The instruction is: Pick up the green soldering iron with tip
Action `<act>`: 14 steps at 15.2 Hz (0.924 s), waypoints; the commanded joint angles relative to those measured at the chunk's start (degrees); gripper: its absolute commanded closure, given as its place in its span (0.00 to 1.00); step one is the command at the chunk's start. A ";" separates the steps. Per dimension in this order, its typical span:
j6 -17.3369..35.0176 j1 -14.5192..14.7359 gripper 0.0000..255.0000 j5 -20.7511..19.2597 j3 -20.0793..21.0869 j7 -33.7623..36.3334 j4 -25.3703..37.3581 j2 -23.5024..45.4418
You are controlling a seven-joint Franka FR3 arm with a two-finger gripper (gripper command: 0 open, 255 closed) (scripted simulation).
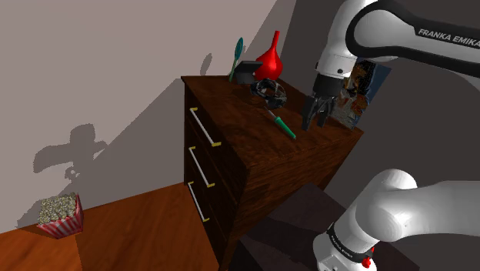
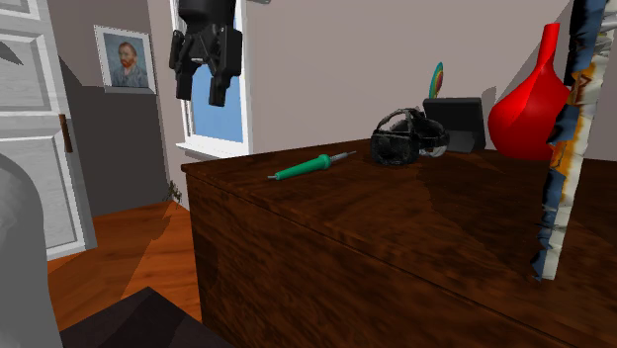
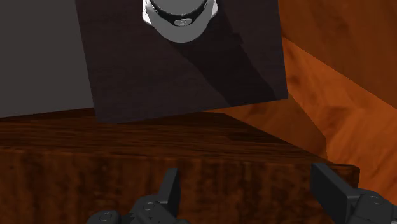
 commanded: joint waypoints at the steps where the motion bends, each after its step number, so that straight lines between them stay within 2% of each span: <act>1: 0.00 0.00 0.00 0.00 0.00 0.00 0.00 0.00; 7: 12.47 -1.97 0.00 -2.12 -2.23 -1.35 -0.58 7.34; 14: 25.82 -3.79 0.00 -3.33 -5.09 -2.72 1.84 17.69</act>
